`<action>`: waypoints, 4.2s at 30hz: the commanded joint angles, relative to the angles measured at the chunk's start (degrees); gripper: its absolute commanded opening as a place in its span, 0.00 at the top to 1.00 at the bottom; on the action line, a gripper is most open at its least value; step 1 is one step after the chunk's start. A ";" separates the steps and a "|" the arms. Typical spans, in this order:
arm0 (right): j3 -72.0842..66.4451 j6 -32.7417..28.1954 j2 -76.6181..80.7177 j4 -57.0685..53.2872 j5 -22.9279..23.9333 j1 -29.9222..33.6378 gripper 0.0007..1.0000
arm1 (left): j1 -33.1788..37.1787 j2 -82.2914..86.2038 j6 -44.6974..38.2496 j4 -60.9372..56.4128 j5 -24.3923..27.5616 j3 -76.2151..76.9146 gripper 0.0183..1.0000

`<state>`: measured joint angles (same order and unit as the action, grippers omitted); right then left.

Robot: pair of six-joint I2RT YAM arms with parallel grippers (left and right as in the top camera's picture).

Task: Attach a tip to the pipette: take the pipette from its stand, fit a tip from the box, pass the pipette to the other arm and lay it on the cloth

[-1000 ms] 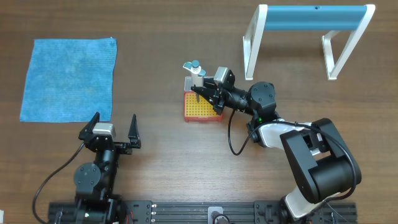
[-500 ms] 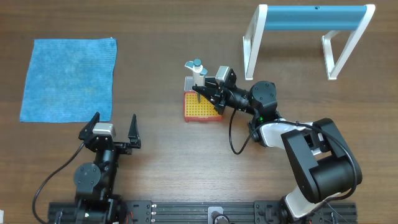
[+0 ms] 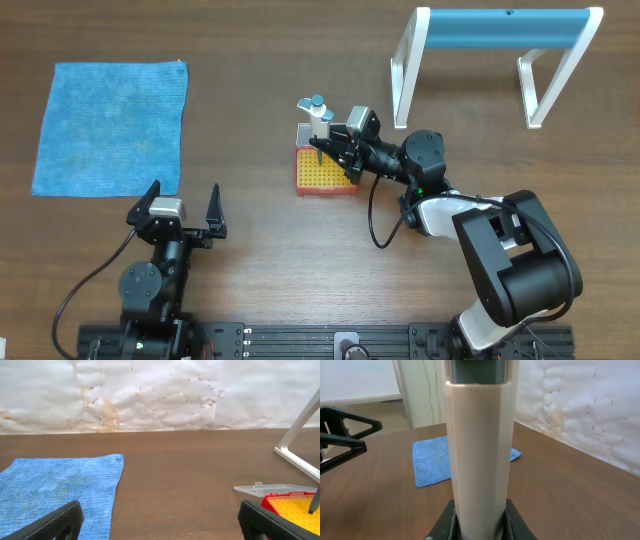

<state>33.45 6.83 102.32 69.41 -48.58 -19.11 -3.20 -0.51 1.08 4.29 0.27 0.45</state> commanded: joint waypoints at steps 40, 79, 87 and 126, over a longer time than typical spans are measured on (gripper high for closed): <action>-0.79 -2.64 -0.96 1.16 -0.31 -0.37 0.92 | -0.15 0.31 -1.14 0.39 0.37 -0.13 0.00; -0.15 -3.85 -4.13 -3.76 -0.09 -1.51 0.92 | -0.15 0.31 -1.14 0.42 0.37 -0.13 0.00; 2.82 1.03 -8.81 -3.80 -0.13 -2.56 0.92 | -0.15 0.31 -1.14 0.42 0.37 -0.13 0.00; 10.51 18.97 -36.48 -36.33 -19.65 -0.94 0.92 | -0.15 0.31 -1.16 0.42 0.33 -0.13 0.00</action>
<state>42.98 19.40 66.74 33.15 -66.04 -20.29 -3.20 -0.51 1.08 4.29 0.27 0.45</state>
